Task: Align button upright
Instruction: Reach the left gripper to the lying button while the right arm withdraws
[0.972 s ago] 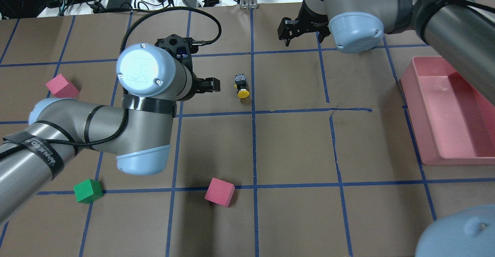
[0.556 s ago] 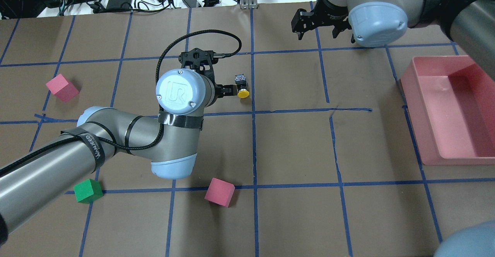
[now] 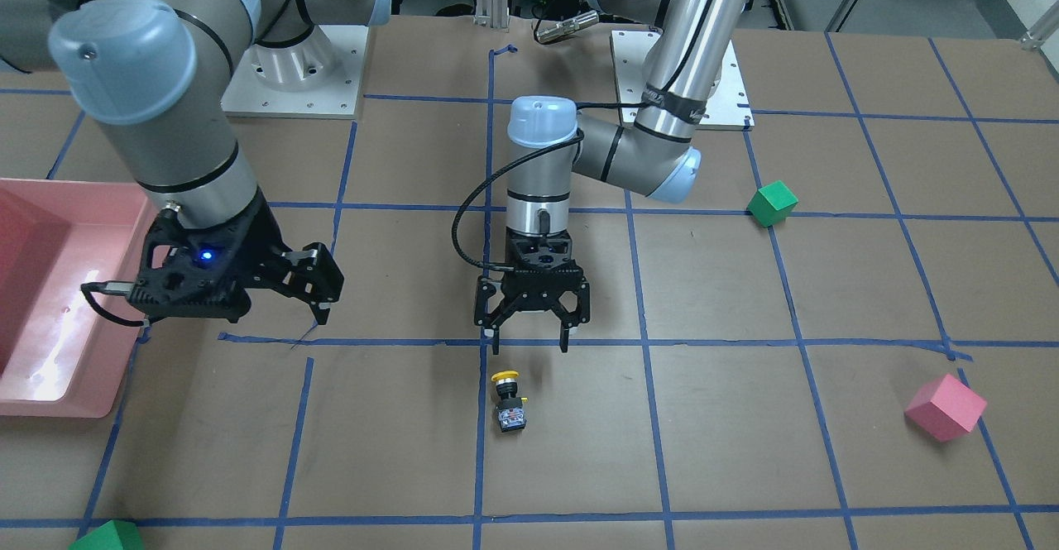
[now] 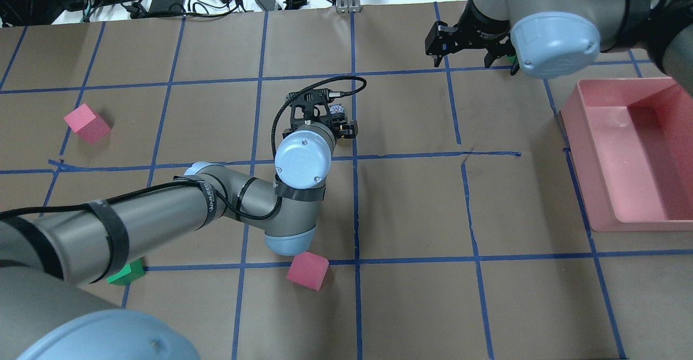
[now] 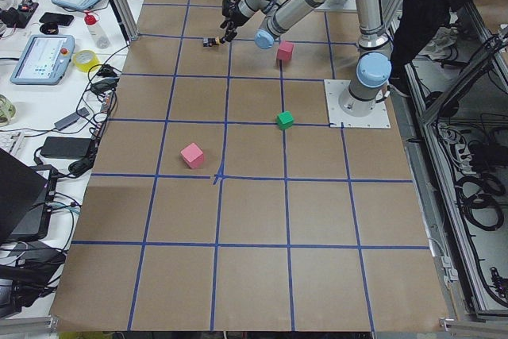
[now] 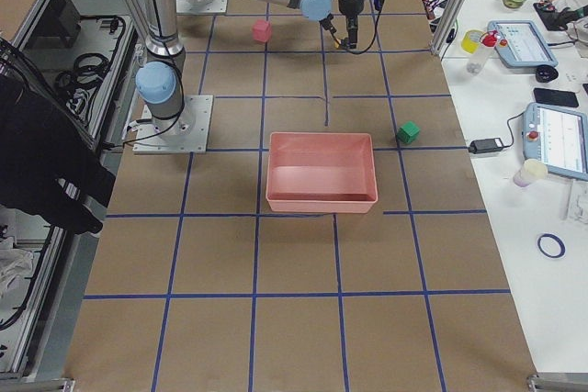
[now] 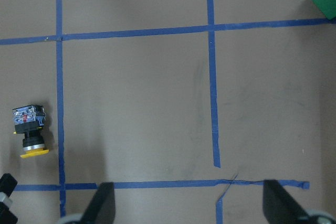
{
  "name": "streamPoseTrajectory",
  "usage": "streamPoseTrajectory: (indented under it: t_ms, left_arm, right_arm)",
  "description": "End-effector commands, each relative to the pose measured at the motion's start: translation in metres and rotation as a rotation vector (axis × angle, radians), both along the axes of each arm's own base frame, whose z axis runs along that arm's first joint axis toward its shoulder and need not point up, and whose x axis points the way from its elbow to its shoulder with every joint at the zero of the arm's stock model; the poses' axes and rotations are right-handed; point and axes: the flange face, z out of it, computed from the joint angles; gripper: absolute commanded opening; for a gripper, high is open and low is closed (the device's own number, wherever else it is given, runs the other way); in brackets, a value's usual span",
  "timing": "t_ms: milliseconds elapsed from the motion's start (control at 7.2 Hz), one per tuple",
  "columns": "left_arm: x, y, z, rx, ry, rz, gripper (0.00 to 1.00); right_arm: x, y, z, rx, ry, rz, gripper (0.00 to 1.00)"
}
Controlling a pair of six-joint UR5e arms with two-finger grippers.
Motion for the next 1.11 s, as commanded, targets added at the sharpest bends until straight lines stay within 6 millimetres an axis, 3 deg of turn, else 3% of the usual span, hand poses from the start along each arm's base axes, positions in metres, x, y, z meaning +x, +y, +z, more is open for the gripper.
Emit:
streamPoseTrajectory:
  t_ms: [0, 278, 556, 972]
  left_arm:
    - [-0.026, -0.014, -0.022, -0.061, 0.005, 0.027, 0.94]
    - [-0.027, -0.014, -0.049, -0.107, 0.000, -0.002, 0.94]
    - [-0.025, -0.012, -0.062, -0.130, -0.017, -0.028, 0.89]
    - [-0.025, -0.010, -0.064, -0.124, -0.024, -0.035, 0.52]
  right_arm:
    - [-0.032, 0.002, 0.007, 0.014, -0.005, -0.051, 1.00]
    - [-0.033, 0.054, 0.034, 0.221, 0.006, -0.071, 1.00]
    - [-0.028, 0.087, 0.071, 0.234, 0.009, -0.063, 1.00]
    - [-0.020, 0.108, 0.078, 0.289, 0.011, -0.051, 1.00]
